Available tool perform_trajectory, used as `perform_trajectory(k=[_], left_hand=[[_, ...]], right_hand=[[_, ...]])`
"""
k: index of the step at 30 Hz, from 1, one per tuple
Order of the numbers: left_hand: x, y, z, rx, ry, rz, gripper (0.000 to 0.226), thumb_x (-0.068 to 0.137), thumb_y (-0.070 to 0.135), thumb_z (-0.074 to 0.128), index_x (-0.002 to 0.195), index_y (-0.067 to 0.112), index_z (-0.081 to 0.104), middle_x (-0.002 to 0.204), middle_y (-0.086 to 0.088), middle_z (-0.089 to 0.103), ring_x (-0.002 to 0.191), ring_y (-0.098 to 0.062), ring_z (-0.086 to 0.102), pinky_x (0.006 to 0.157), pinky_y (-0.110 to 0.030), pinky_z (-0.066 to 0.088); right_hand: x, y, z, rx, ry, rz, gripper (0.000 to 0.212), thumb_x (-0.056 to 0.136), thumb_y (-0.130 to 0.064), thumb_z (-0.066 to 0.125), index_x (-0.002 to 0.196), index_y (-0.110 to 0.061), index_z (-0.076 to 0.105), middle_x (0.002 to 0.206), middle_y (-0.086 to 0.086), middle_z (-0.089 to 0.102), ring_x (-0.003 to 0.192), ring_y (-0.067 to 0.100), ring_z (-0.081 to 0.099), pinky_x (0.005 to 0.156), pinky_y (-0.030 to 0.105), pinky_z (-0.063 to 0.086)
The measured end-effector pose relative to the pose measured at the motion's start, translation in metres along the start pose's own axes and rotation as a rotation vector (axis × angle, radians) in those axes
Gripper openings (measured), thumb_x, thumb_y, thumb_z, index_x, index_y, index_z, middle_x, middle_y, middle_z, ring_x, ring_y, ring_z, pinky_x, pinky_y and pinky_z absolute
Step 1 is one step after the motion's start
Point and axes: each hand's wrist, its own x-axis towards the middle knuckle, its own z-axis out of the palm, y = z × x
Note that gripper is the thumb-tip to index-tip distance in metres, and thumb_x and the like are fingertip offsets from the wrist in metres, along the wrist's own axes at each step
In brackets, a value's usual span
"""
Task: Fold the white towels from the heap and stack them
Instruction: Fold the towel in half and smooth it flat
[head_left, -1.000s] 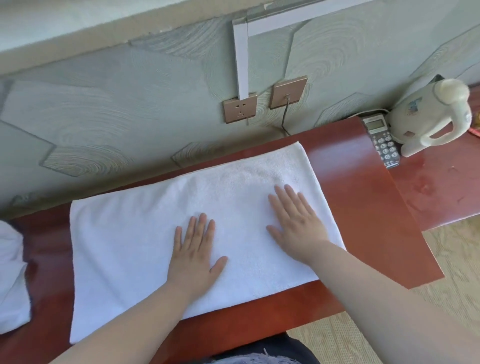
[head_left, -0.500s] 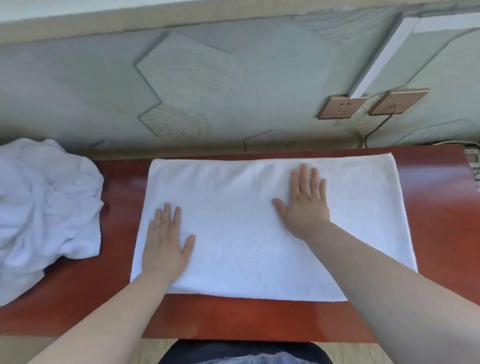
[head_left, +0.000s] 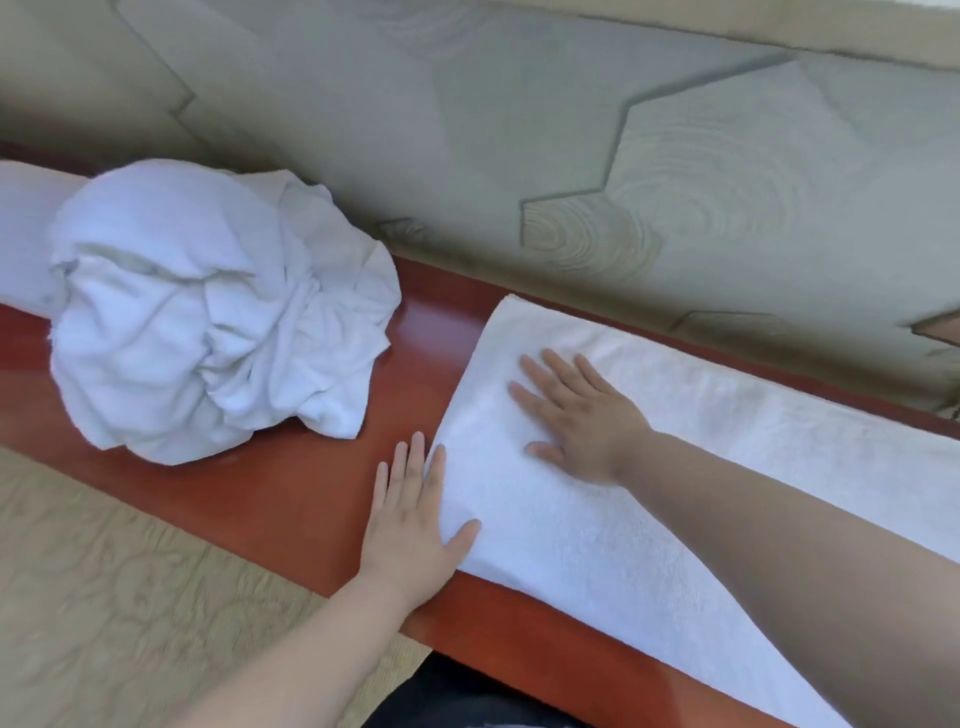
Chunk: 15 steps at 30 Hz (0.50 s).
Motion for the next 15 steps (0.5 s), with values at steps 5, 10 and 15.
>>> perform_trajectory(k=[5,10,15], left_hand=[[-0.028,-0.008,-0.011,-0.354,0.125,-0.260,0.070,0.095,0.054,0.061,0.154,0.022,0.042,0.153,0.009,0.045,0.141,-0.013,0.041,0.119,-0.040,0.032],[-0.036,-0.012,-0.035,-0.799,-0.042,-0.493,0.023,0.094,0.036,0.070,0.115,0.045,0.063,0.100,0.020,0.062,0.069,-0.004,0.058,0.072,-0.026,0.053],[-0.031,-0.020,-0.042,-1.023,-0.176,-0.470,0.024,0.097,0.035,0.070,0.117,0.044,0.059,0.087,0.006,0.070,0.069,-0.001,0.064,0.072,-0.018,0.047]], right_hand=[[0.062,0.000,-0.020,0.052,-0.008,0.227,0.085,0.096,-0.074,0.006,0.164,-0.025,-0.010,0.171,-0.002,-0.021,0.156,0.027,-0.022,0.127,0.051,-0.008],[0.079,-0.006,-0.027,0.043,-0.043,0.260,0.087,0.095,-0.076,0.005,0.163,-0.025,-0.014,0.168,-0.002,-0.028,0.156,0.031,-0.023,0.126,0.054,-0.011],[0.081,-0.003,-0.032,0.046,-0.098,0.273,0.090,0.092,-0.079,0.002,0.162,-0.027,-0.019,0.166,-0.003,-0.034,0.155,0.030,-0.026,0.125,0.054,-0.011]])
